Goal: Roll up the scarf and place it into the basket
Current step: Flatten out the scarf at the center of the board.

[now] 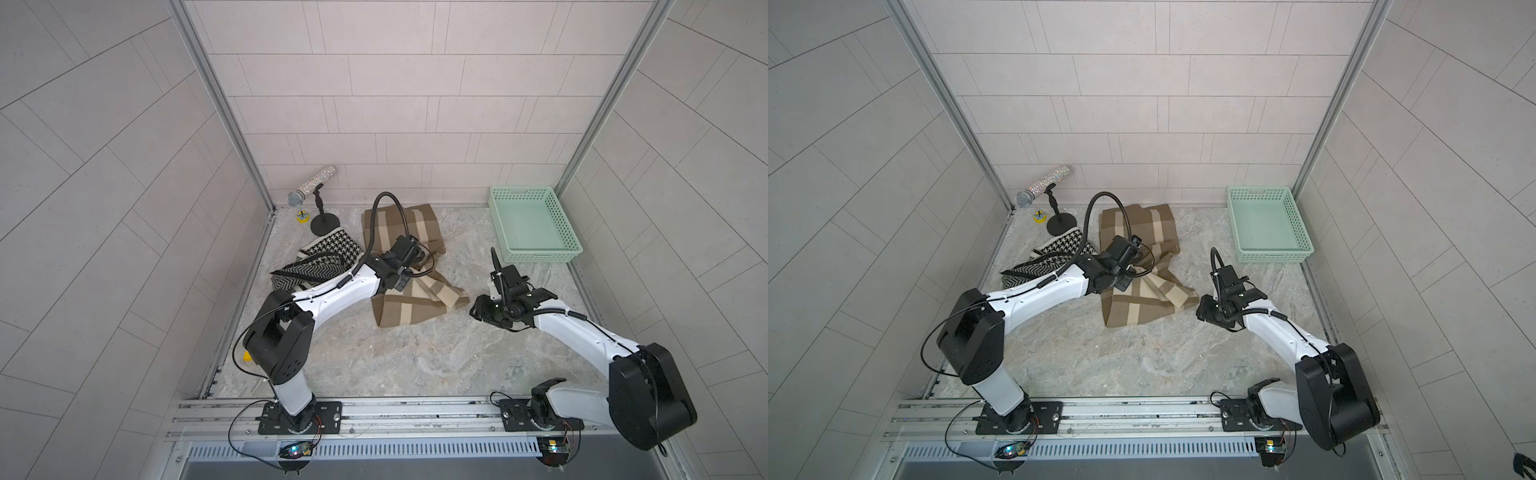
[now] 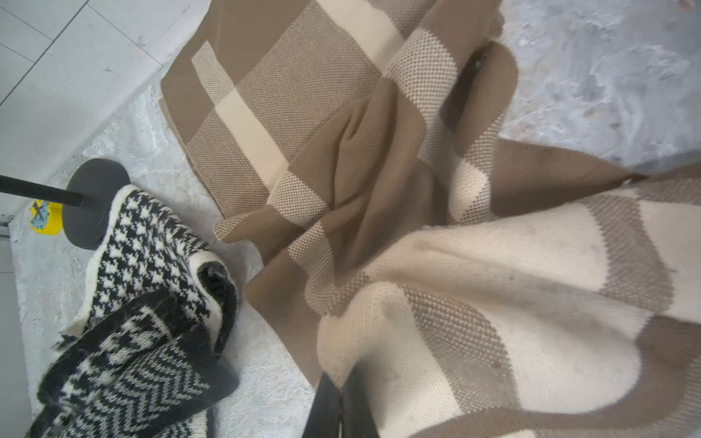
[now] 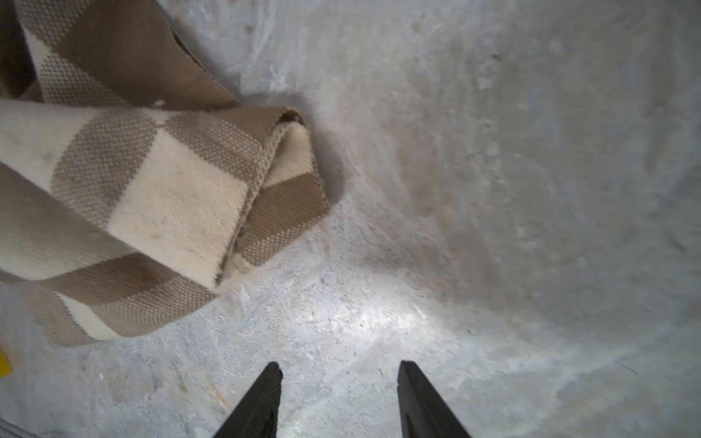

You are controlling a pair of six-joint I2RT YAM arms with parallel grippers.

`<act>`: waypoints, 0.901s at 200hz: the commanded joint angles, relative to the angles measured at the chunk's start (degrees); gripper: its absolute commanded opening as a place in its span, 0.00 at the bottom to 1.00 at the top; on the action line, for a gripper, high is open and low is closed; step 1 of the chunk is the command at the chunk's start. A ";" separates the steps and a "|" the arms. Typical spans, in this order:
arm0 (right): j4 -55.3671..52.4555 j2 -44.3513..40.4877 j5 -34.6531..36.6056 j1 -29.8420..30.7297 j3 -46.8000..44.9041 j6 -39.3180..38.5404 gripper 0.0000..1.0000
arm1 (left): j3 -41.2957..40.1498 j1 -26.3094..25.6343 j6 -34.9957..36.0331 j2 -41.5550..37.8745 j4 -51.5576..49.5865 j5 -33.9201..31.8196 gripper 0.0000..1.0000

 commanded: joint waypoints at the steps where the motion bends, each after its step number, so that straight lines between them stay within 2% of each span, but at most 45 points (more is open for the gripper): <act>1: 7.71 1.24 -0.93 1.28 0.97 5.04 0.53 | -2.44 -0.23 -1.77 -2.58 1.24 2.11 0.00; 53: 15.00 8.55 0.33 5.66 2.20 11.19 0.50 | -6.38 -0.24 -3.24 -5.50 3.85 3.60 0.00; 83: 16.00 11.68 1.52 8.40 4.21 11.81 0.46 | -6.94 -0.23 -3.36 -5.99 3.83 3.63 0.00; 116: 16.41 13.79 2.42 8.65 4.11 12.44 0.45 | -7.53 -0.26 -3.49 -6.54 4.09 3.68 0.00; 138: 17.72 14.72 2.07 8.61 3.93 12.99 0.41 | -7.73 -0.28 -3.53 -6.67 4.18 3.68 0.00; 180: 19.08 16.33 2.07 8.61 4.02 13.43 0.41 | -8.29 -0.29 -3.77 -7.02 4.53 3.69 0.00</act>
